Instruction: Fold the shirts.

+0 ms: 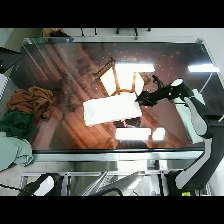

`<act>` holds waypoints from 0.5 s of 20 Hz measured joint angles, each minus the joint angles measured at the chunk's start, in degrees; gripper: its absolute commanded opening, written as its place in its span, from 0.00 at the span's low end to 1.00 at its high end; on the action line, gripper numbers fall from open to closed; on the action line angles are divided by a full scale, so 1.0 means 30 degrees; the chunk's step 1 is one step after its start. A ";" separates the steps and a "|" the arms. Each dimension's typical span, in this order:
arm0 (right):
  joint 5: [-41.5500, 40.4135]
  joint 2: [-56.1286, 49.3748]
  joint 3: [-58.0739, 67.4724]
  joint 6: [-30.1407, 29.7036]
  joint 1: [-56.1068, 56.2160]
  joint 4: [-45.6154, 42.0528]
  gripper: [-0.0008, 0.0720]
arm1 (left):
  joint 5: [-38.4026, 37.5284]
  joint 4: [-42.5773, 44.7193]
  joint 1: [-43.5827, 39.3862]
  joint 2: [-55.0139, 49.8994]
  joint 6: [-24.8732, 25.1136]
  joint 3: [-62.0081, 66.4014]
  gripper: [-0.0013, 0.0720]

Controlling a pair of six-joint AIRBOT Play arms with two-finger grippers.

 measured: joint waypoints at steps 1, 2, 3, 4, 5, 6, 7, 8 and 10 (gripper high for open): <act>0.0087 -0.0277 -0.0007 -0.0146 0.0262 0.0189 0.79 | 0.0007 0.0051 0.0000 0.0000 0.0007 0.0000 0.04; 0.0117 -0.0495 -0.0015 -0.0306 0.0554 0.0415 0.63 | 0.0000 0.0051 0.0000 0.0000 0.0007 0.0000 0.04; 0.0073 -0.0670 -0.0015 -0.0517 0.0940 0.0532 0.18 | 0.0007 0.0051 0.0000 0.0000 0.0015 0.0000 0.04; 0.0087 -0.0794 -0.0051 -0.0721 0.1268 0.0627 0.06 | 0.0007 0.0058 0.0000 0.0000 0.0015 0.0000 0.04; 0.0211 -0.0838 -0.0029 -0.1049 0.1530 0.0867 0.04 | 0.0007 0.0058 0.0000 0.0000 0.0022 0.0000 0.04; 0.0328 -0.0641 0.0131 -0.1348 0.1698 0.1384 0.04 | 0.0007 0.0066 0.0000 0.0000 0.0022 0.0000 0.04; 0.0532 -0.0291 0.0386 -0.1581 0.1770 0.1989 0.04 | 0.0007 0.0058 0.0000 0.0000 0.0022 0.0000 0.04; 0.0729 0.0146 0.0707 -0.1661 0.1727 0.2331 0.04 | 0.0015 0.0066 0.0000 0.0000 0.0022 0.0000 0.04; 0.0874 0.1341 0.1719 -0.1639 0.0998 0.2827 0.04 | 0.0007 0.0066 0.0000 0.0000 0.0022 0.0000 0.04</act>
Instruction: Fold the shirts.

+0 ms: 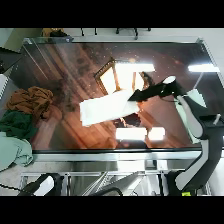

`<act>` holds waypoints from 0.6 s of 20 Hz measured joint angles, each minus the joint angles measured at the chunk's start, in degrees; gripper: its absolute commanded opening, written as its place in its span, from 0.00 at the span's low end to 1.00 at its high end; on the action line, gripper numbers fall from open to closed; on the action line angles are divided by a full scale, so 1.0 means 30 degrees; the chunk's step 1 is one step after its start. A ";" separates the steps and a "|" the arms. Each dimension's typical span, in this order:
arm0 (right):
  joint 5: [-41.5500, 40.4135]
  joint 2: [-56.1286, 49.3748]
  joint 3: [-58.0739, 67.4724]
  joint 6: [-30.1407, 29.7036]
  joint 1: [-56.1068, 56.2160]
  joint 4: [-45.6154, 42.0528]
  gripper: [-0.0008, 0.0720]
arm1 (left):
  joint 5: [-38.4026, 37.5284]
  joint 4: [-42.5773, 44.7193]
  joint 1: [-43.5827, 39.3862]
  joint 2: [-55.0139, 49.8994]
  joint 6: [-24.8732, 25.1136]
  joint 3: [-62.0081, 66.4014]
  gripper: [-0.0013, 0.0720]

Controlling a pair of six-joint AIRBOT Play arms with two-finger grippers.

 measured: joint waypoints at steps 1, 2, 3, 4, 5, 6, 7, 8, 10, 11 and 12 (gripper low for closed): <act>0.0029 0.0605 0.0554 0.0226 -0.0576 0.0138 0.04 | 0.0000 0.0000 0.0000 0.0000 0.0000 0.0000 0.04; 0.0087 0.1209 0.1086 0.0619 -0.1260 0.0284 0.04 | 0.0000 0.0000 0.0000 0.0000 -0.0007 0.0000 0.04; 0.0146 0.1887 0.1603 0.1100 -0.2084 0.0357 0.04 | 0.0000 0.0000 0.0000 0.0000 -0.0007 0.0000 0.04; 0.0146 0.2521 0.1982 0.1552 -0.2914 0.0437 0.04 | 0.0000 0.0000 0.0000 -0.0007 -0.0007 0.0000 0.04; 0.0153 0.3184 0.2280 0.2040 -0.3854 0.0495 0.04 | -0.0022 0.0007 0.0000 -0.0029 -0.0007 0.0000 0.04; 0.0226 0.3752 0.2477 0.2455 -0.4750 0.0510 0.04 | -0.0066 0.0007 0.0000 -0.0066 -0.0007 0.0000 0.04; 0.0233 0.4313 0.2630 0.2922 -0.5792 0.0510 0.04 | -0.0219 0.0007 0.0000 -0.0131 -0.0007 0.0000 0.04; 0.0211 0.4736 0.2732 0.3337 -0.6754 0.0517 0.04 | -0.0386 0.0007 0.0000 -0.0240 -0.0007 0.0000 0.04; -0.0066 0.5421 0.2863 0.4415 -0.8954 0.0510 0.04 | -0.0823 0.0000 0.0000 -0.0539 -0.0007 0.0000 0.04; -0.0168 0.5683 0.2900 0.4976 -1.0112 0.0495 0.04 | -0.1078 0.0000 0.0000 -0.0707 -0.0015 0.0000 0.04; -0.0233 0.5901 0.2922 0.5559 -1.1198 0.0495 0.04 | -0.1290 0.0000 0.0000 -0.0896 -0.0007 0.0000 0.04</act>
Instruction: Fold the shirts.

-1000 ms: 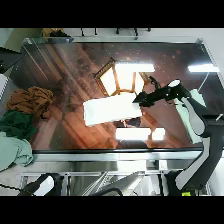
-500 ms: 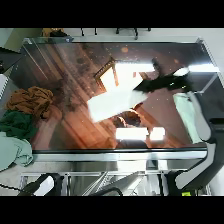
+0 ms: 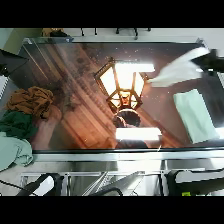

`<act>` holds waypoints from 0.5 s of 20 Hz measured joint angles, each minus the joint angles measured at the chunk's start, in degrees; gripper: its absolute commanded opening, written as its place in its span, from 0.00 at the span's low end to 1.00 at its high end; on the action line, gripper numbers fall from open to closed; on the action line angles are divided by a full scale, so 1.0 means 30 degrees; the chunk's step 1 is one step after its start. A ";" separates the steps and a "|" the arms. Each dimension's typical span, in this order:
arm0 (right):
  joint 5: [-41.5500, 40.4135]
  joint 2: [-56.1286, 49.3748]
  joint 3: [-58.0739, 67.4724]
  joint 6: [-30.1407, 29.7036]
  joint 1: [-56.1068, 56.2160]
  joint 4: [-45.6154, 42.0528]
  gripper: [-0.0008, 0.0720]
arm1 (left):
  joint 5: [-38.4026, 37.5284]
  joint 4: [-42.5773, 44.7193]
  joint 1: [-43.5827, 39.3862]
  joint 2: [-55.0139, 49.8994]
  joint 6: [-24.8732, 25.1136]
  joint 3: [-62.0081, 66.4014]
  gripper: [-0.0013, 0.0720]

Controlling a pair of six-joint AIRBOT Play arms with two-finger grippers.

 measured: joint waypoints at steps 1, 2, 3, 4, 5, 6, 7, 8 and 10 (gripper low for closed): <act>0.0022 0.0160 0.0022 0.0488 -0.0874 0.0000 0.04 | -0.0219 0.0000 0.0000 -0.0197 -0.0007 0.0000 0.04; 0.0146 0.0291 0.0036 0.1027 -0.1785 0.0000 0.04 | -0.0408 0.0000 0.0000 -0.0372 -0.0007 0.0000 0.04; 0.0481 0.0379 0.0044 0.1574 -0.2586 -0.0022 0.04 | -0.0525 -0.0007 0.0000 -0.0517 -0.0007 0.0000 0.04; 0.0809 0.0459 0.0058 0.2098 -0.3249 -0.0160 0.04 | -0.0641 -0.0007 0.0000 -0.0648 0.0000 0.0000 0.04; 0.1202 0.0517 0.0066 0.2586 -0.3723 -0.0372 0.04 | -0.0729 -0.0022 -0.0029 -0.0743 0.0029 0.0000 0.04; 0.1574 0.0568 0.0066 0.3096 -0.4131 -0.0750 0.04 | -0.0758 -0.0022 -0.0080 -0.0816 0.0131 0.0000 0.04; 0.1894 0.0605 0.0066 0.3563 -0.4408 -0.1166 0.04 | -0.0831 -0.0029 -0.0168 -0.0860 0.0189 0.0000 0.04; 0.2200 0.0663 0.0066 0.4044 -0.4612 -0.1632 0.04 | -0.0874 -0.0109 -0.0306 -0.0896 0.0328 0.0000 0.04; 0.2900 0.0758 0.0066 0.5005 -0.4852 -0.2557 0.04 | -0.0889 -0.0124 -0.0678 -0.0933 0.0488 0.0000 0.04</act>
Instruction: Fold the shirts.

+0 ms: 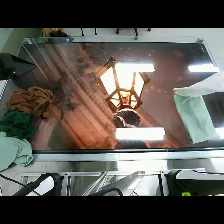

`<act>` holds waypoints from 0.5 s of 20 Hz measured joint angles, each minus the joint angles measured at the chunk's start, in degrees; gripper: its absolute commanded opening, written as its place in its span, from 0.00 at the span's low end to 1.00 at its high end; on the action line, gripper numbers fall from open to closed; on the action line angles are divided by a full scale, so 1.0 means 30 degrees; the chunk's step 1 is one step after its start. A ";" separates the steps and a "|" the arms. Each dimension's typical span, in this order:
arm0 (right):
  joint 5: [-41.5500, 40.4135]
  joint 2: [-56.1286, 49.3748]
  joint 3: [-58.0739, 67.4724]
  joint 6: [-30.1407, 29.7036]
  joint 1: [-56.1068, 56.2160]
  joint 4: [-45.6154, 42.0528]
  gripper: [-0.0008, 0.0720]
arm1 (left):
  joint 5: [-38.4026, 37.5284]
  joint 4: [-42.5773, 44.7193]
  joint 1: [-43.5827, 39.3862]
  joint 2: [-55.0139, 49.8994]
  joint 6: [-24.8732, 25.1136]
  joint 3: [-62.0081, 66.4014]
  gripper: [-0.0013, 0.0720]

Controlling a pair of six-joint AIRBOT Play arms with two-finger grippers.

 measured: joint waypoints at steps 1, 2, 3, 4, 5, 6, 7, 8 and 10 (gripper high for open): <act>0.0546 0.0066 0.0000 0.0612 -0.0080 -0.0692 0.04 | -0.0015 0.0007 -0.0240 -0.0015 0.0131 0.0000 0.04; 0.1144 0.0138 0.0000 0.1129 -0.0131 -0.1428 0.04 | -0.0051 0.0022 -0.0510 -0.0022 0.0233 0.0000 0.04; 0.1807 0.0204 0.0007 0.1625 -0.0168 -0.2331 0.04 | -0.0058 0.0029 -0.0787 -0.0029 0.0350 0.0000 0.04; 0.2579 0.0255 -0.0007 0.2127 -0.0189 -0.3504 0.04 | -0.0058 0.0044 -0.1115 -0.0036 0.0488 0.0000 0.04; 0.3279 0.0284 -0.0073 0.2565 -0.0204 -0.4772 0.04 | -0.0058 0.0058 -0.1421 -0.0036 0.0576 0.0000 0.04; 0.3978 0.0321 -0.0233 0.3031 -0.0219 -0.6171 0.04 | -0.0066 0.0109 -0.1734 -0.0036 0.0699 0.0000 0.04; 0.4663 0.0372 -0.0481 0.3439 -0.0233 -0.7512 0.04 | -0.0066 0.0109 -0.2076 -0.0036 0.0831 0.0000 0.04; 0.5282 0.0452 -0.0882 0.3810 -0.0233 -0.8845 0.04 | -0.0066 0.0109 -0.2397 -0.0036 0.0940 0.0000 0.04; 0.6054 0.0758 -0.2055 0.4575 -0.0233 -1.0972 0.10 | -0.0073 0.0117 -0.3024 -0.0036 0.1144 0.0000 0.04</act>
